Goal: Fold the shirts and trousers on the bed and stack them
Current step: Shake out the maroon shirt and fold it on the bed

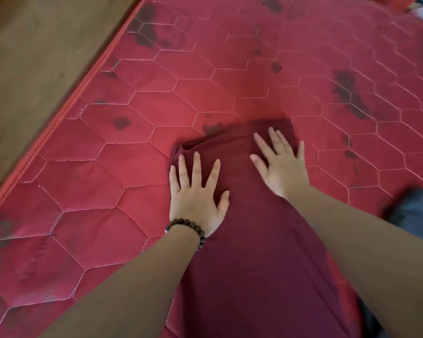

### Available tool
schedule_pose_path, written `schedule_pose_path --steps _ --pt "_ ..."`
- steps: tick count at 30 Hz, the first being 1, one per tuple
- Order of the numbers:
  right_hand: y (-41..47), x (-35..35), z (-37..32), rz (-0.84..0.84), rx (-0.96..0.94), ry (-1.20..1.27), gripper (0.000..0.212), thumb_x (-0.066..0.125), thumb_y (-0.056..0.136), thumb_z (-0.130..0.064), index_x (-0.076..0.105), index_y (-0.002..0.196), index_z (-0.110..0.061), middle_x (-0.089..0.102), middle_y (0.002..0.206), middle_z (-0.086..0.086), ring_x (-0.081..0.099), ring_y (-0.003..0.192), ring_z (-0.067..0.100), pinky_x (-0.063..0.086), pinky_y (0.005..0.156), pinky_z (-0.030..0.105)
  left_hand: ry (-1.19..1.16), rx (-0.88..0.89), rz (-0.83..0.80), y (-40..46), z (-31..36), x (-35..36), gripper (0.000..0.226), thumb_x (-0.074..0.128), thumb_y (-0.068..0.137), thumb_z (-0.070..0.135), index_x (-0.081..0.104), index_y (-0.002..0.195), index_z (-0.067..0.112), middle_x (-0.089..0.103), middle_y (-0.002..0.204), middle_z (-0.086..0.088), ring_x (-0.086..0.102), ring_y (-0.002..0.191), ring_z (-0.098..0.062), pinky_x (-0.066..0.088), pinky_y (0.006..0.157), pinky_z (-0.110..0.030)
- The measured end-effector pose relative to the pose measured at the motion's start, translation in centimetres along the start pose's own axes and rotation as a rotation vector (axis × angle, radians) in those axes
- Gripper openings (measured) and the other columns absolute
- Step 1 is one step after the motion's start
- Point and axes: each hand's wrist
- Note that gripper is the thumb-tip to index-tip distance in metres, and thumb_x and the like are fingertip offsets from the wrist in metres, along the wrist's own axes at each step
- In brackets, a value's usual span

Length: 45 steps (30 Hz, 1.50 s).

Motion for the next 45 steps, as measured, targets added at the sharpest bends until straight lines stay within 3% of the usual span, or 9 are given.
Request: schedule_pose_path --steps 4,8,10,16,22,26,31,37,45 --pt "-0.9 -0.6 0.4 0.116 0.218 0.104 0.058 0.02 0.1 -0.05 0.018 0.153 -0.027 0.008 0.162 0.004 0.0 0.149 0.023 0.002 0.117 0.059 0.012 -0.006 -0.019 0.1 0.0 0.2 0.069 0.022 0.091 0.061 0.014 0.153 0.031 0.008 0.16 -0.015 -0.001 0.145 -0.043 0.005 0.117 -0.058" --pt "-7.5 0.4 -5.4 0.115 -0.19 0.163 0.055 0.028 0.1 -0.046 0.028 0.151 -0.026 0.017 0.161 0.003 0.007 0.149 0.021 0.005 0.118 0.057 0.032 -0.003 -0.045 0.2 -0.1 0.0 0.071 0.02 0.09 0.062 0.011 0.153 0.031 0.005 0.16 -0.016 -0.004 0.145 -0.043 0.003 0.116 -0.058" --pt "-10.4 1.5 -5.3 0.072 -0.236 0.103 0.054 0.029 0.1 -0.046 0.028 0.151 -0.028 0.018 0.16 0.002 0.008 0.149 0.019 0.009 0.117 0.058 0.041 -0.004 -0.053 0.2 -0.1 -0.2 0.071 0.018 0.09 0.062 0.009 0.153 0.031 0.004 0.16 -0.015 -0.005 0.145 -0.043 0.002 0.117 -0.058" --pt "-15.6 1.3 2.7 -0.005 0.314 0.069 0.067 0.003 0.094 -0.056 0.008 0.154 -0.027 0.003 0.162 -0.001 -0.006 0.149 0.017 -0.002 0.118 0.055 0.132 0.0 -0.109 0.2 0.1 -1.2 0.068 0.014 0.093 0.06 0.004 0.154 0.029 0.0 0.161 -0.015 -0.006 0.146 -0.04 0.0 0.116 -0.058" --pt "-23.3 0.7 -0.5 0.07 0.044 0.092 0.059 0.027 0.1 -0.042 0.021 0.153 -0.018 0.016 0.16 0.003 0.006 0.149 0.019 0.004 0.119 0.055 0.137 0.207 -0.14 -5.6 6.7 -4.9 0.063 0.023 0.098 0.042 0.013 0.153 0.014 0.004 0.16 -0.017 -0.004 0.148 -0.033 -0.002 0.116 -0.058" --pt "-28.5 3.0 -2.8 0.012 -0.062 0.074 0.06 0.038 0.098 -0.037 0.023 0.151 -0.013 0.02 0.16 0.004 0.009 0.149 0.019 0.011 0.117 0.056 0.131 0.363 -0.318 -14.8 10.9 -3.8 0.063 0.022 0.099 0.033 -0.001 0.153 0.009 -0.007 0.16 -0.018 -0.013 0.147 -0.031 -0.003 0.118 -0.053" --pt "-32.4 4.0 -0.3 -0.028 0.004 0.039 0.056 0.026 0.1 -0.042 0.024 0.152 -0.02 0.022 0.159 0.002 0.013 0.148 0.019 0.009 0.118 0.056 -0.001 0.22 -0.272 -21.0 11.4 -1.5 0.062 0.02 0.096 0.044 0.026 0.15 0.013 0.024 0.156 -0.016 0.019 0.146 -0.03 0.018 0.117 -0.052" --pt "-36.4 3.3 2.4 0.033 0.208 0.052 0.061 0.024 0.1 -0.045 0.017 0.153 -0.016 0.011 0.161 0.005 0.008 0.149 0.02 0.006 0.12 0.052 0.052 0.101 -0.227 -25.2 9.1 -0.9 0.069 0.027 0.094 0.051 0.019 0.152 0.015 0.016 0.158 -0.017 0.012 0.147 -0.033 0.01 0.117 -0.055" --pt "-45.9 4.8 -0.8 -0.093 -0.011 0.044 0.062 0.027 0.098 -0.048 0.02 0.152 -0.019 0.018 0.16 0.003 0.013 0.148 0.02 0.011 0.117 0.051 0.089 0.172 -0.323 -34.0 10.0 -1.8 0.066 0.026 0.093 0.051 0.023 0.152 0.022 0.019 0.158 -0.015 0.015 0.147 -0.032 0.014 0.116 -0.056"
Point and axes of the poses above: each hand's wrist, its own y-axis towards the middle knuckle, its own x-axis out of the palm, z = x × y
